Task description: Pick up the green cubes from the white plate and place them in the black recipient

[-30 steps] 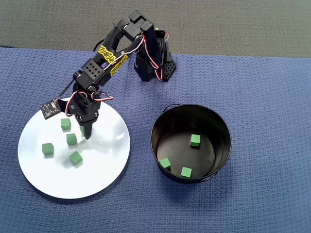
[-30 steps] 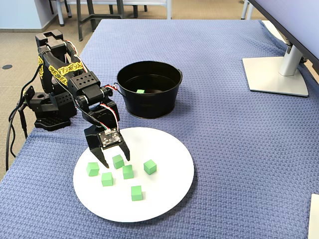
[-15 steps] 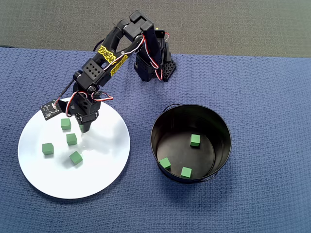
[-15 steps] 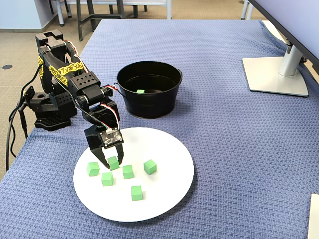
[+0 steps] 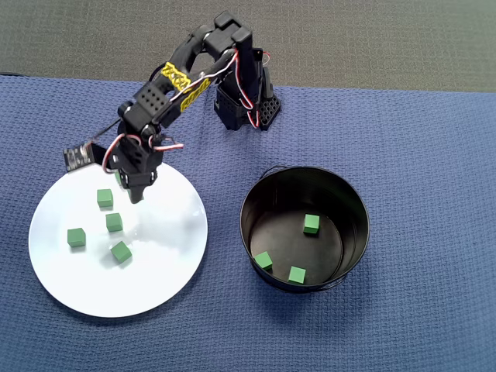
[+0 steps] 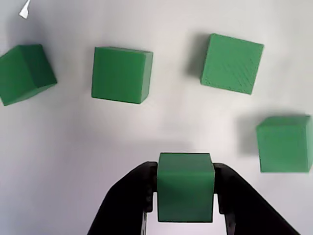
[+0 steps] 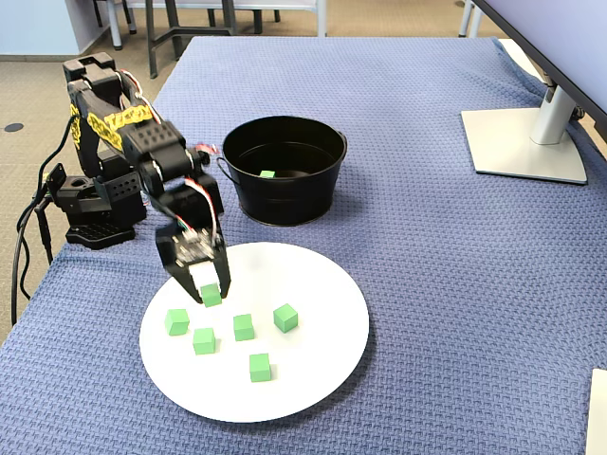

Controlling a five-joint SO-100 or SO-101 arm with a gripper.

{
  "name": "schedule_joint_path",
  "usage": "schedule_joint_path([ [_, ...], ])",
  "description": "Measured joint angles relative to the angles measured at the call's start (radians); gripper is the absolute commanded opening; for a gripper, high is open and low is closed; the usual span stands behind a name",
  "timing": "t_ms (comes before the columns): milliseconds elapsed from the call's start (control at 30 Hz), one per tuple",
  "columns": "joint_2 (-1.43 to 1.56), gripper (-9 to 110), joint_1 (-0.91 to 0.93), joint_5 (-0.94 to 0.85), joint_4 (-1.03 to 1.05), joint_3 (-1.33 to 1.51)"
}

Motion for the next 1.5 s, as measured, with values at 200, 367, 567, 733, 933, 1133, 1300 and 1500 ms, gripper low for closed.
schedule_joint_path([
  [200, 0.143, 0, -0.041, 0.224, 0.212, -0.123],
  [367, 0.328, 0, -0.138, 0.417, 0.298, -0.152],
  [567, 0.554, 0, -0.376, 0.667, 0.36, -0.155],
  [733, 0.598, 0, -0.667, 0.822, 0.334, -0.098],
  [933, 0.528, 0, -0.933, 0.942, 0.249, -0.002],
  [1133, 0.463, 37, -1.065, 0.959, 0.215, 0.034],
  [1300, 0.463, 40, -1.068, 0.907, 0.27, 0.032],
  [1500, 0.479, 25, -0.931, 0.773, 0.383, -0.06],
])
